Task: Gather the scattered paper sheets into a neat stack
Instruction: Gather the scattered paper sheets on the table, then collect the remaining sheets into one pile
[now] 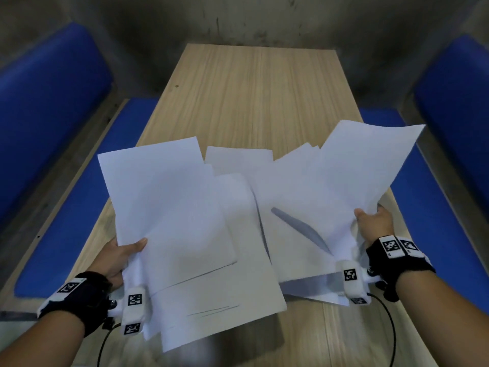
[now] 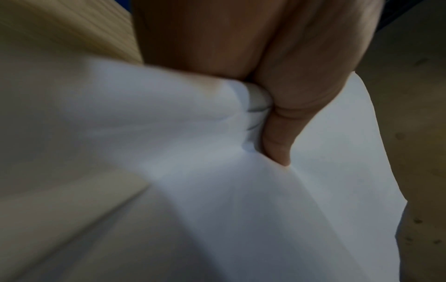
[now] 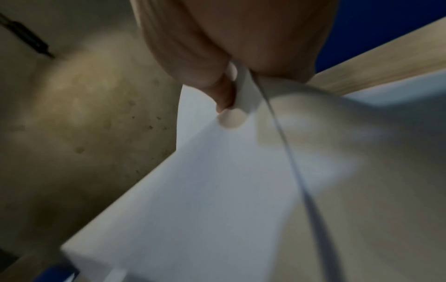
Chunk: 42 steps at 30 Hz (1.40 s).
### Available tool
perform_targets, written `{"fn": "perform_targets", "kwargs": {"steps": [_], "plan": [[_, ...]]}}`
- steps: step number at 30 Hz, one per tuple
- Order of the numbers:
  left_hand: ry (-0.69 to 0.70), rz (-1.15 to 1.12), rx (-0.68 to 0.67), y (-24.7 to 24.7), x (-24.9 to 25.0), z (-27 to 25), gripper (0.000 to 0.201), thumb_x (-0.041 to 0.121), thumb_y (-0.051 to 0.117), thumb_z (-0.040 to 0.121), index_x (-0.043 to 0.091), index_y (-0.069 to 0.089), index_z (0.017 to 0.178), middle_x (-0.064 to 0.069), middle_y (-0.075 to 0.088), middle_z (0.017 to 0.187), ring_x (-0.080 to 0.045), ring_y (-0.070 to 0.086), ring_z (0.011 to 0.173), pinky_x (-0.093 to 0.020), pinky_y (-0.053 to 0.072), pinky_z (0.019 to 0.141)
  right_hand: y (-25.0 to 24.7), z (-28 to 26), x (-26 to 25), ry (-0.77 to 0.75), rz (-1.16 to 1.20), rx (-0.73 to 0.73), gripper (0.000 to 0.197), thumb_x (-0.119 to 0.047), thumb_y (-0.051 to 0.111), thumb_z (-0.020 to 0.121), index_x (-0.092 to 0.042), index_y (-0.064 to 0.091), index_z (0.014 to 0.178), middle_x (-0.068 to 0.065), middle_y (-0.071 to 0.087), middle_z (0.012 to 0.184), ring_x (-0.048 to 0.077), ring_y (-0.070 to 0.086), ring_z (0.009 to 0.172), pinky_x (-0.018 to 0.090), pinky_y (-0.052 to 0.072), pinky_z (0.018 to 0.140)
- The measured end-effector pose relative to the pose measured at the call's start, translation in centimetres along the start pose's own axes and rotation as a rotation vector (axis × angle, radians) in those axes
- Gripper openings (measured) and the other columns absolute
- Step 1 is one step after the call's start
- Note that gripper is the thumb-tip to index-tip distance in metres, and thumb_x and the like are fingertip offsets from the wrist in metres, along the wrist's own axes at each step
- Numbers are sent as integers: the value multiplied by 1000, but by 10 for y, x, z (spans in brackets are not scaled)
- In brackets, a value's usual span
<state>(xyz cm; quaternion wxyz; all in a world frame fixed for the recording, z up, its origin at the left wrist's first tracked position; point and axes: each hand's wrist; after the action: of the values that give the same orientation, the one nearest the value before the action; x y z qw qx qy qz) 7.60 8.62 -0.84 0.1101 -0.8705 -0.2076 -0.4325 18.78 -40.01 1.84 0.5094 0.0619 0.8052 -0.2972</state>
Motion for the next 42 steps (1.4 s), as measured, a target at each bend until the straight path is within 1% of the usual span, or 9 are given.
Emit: {"fn": "perform_targets", "kwargs": {"steps": [10,16,20,24,27,30,34,38,42], "plan": [[32,16,-45,20,4,-8,36,0,57,91,3,56,126,-16,67,106,-30,65,90,-37,55,74,13,-21,-16,44,250,-57,39,-4,54,90,0,50,129,11,58,126,22,55,103,33,43,96],[20,22,-197,73,6,-17,34,3,63,87,0,61,121,-18,74,99,-36,69,91,-46,53,86,68,-81,-8,34,205,-329,26,-5,59,86,-10,56,112,14,64,118,27,63,100,36,49,89],[33,20,-298,91,15,-24,41,16,80,71,10,69,110,-19,75,104,-33,75,83,-41,60,69,69,-73,-6,55,143,-460,83,-22,74,76,-14,27,143,0,44,140,17,50,114,35,47,86],[63,91,-360,101,18,-25,33,8,70,82,7,66,115,-18,75,103,-27,75,79,-34,60,62,57,-59,0,67,58,-673,73,-26,90,56,-9,50,114,1,60,101,11,65,79,31,53,76],[70,184,-394,113,21,-26,30,21,55,95,8,63,121,-11,77,101,-21,75,81,-32,59,67,49,-63,1,14,35,-844,36,-4,81,65,-11,67,97,3,76,92,23,71,90,33,54,82],[20,143,-442,111,27,-24,52,58,32,94,26,63,121,2,75,110,-13,72,100,-33,52,87,40,-62,8,38,139,-881,46,8,72,71,-15,64,109,5,76,101,24,71,96,32,55,82],[96,242,-433,107,18,-20,42,39,35,102,20,60,129,1,70,122,-16,65,114,-34,47,99,38,-65,27,147,309,-863,64,-5,82,56,-6,61,117,11,75,100,27,71,92,31,57,73],[124,412,-290,116,1,-21,23,12,43,98,5,64,104,-10,72,83,-18,64,60,-23,48,54,47,-79,48,324,389,-820,63,-2,76,69,-9,55,127,17,69,116,32,71,94,46,57,83],[-42,428,-292,115,-5,-21,41,42,43,96,9,64,83,-8,62,74,-22,53,61,-31,38,61,54,-88,48,95,191,-782,68,-10,68,67,-18,49,131,10,62,127,32,58,117,49,46,101]]}}
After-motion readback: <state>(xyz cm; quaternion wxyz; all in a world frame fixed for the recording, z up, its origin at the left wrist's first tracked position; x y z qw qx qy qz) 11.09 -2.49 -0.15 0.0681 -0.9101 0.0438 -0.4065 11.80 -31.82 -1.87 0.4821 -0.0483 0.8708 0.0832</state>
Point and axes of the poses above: each hand's wrist, its own z-axis towards the middle knuckle, its own y-axis out of the palm, x = y × z
